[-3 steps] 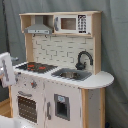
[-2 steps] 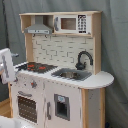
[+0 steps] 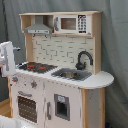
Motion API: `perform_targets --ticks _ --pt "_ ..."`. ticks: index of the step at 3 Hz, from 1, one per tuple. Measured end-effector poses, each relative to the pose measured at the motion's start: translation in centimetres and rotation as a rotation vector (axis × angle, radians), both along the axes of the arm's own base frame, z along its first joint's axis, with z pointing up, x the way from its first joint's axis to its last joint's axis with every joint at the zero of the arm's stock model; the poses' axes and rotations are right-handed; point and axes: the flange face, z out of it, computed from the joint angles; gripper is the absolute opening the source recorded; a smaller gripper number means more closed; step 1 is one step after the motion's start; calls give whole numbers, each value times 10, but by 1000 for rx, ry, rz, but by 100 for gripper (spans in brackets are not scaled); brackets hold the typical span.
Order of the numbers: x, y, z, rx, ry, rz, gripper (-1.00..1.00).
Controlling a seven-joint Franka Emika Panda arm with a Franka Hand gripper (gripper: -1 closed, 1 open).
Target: Play with the kitchen
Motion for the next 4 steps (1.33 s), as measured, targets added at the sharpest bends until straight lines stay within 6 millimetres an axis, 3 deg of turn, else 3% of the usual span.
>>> perform_targets --ticks 2,3,4 --pt "-7 13 18 140 96 -36 100" --pt "-3 5 25 242 147 -85 100" --pt "22 -28 48 369 172 -157 100"
